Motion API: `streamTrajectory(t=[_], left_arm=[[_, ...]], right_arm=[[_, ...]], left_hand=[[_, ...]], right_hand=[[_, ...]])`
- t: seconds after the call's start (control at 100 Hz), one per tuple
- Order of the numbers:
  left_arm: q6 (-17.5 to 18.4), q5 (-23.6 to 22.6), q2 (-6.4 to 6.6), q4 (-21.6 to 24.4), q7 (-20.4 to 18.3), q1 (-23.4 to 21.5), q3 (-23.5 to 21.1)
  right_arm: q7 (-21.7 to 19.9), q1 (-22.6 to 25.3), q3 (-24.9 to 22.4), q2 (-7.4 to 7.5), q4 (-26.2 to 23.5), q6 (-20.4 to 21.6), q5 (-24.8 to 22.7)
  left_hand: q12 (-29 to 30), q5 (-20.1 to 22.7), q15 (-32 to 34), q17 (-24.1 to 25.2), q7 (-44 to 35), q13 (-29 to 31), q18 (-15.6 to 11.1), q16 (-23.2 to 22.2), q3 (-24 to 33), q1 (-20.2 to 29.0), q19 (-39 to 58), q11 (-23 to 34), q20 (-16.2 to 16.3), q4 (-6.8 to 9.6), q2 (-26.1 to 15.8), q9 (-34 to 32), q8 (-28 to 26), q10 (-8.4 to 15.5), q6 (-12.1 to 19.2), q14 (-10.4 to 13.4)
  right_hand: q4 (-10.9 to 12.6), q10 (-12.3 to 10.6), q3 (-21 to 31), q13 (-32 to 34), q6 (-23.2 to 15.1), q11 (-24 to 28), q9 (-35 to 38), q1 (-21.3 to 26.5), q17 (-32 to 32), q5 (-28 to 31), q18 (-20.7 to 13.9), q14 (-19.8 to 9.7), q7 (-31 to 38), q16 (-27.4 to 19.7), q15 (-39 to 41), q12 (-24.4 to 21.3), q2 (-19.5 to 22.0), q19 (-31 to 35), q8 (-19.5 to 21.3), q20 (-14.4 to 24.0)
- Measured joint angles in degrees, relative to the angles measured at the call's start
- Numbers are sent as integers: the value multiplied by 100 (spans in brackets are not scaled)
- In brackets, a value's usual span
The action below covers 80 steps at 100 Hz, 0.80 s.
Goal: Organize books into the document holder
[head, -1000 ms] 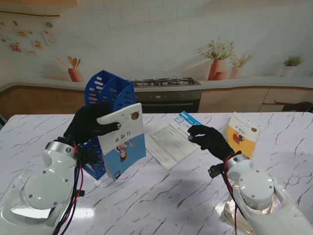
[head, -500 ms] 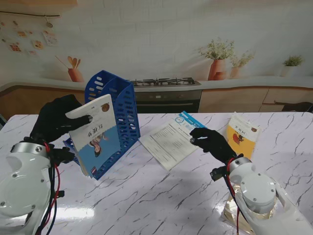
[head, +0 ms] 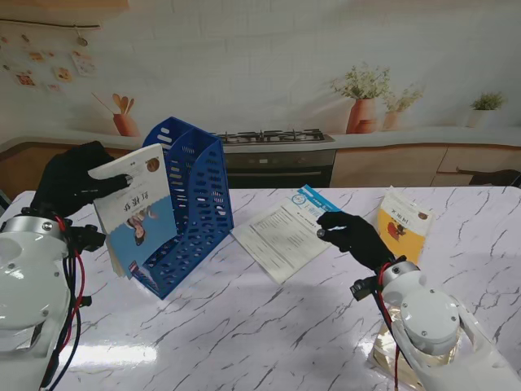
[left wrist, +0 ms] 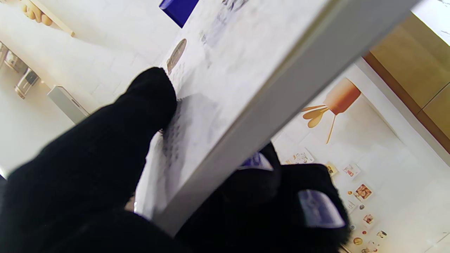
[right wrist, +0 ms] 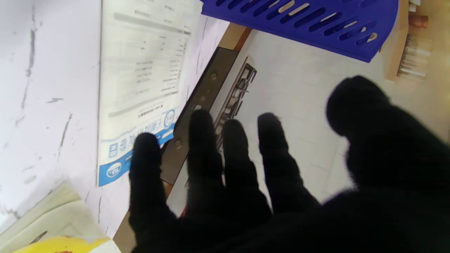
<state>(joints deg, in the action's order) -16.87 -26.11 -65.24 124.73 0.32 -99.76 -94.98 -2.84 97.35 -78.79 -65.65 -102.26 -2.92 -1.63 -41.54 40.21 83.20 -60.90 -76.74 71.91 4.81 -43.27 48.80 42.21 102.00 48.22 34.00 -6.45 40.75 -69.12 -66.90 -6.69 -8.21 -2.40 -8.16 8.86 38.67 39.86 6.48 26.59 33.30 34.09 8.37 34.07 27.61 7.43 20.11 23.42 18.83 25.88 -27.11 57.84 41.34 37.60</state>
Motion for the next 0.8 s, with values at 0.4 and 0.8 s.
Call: streamTrajectory(t=[0.4,0.8], left_arm=[[282,64,9,-671,20,460,-65],[815,286,-3,-1766,379,1098,262]], right_arm=[[-29,-39,38,7,35,-46,-7],[-44,-70,79,8,49,-108,-23]], left_hand=[[-11,0,0,0,0,0,2,0,0,0,1,1,0,0,-5,0,-12,0,0,0],[-33,0,0,-1,0,0,4,1,0,0,1,1,0,0,-6,0,-40,0,4,0]], right_hand=[[0,0,-143,-2,0,-10,0,2,-53,0,0,0,0,0,-61,0,112,-12,0,-47],[0,-11,-203,-3,0,-12,0,2,-58,0,0,0,0,0,-68,0,112,-75,0,-69]])
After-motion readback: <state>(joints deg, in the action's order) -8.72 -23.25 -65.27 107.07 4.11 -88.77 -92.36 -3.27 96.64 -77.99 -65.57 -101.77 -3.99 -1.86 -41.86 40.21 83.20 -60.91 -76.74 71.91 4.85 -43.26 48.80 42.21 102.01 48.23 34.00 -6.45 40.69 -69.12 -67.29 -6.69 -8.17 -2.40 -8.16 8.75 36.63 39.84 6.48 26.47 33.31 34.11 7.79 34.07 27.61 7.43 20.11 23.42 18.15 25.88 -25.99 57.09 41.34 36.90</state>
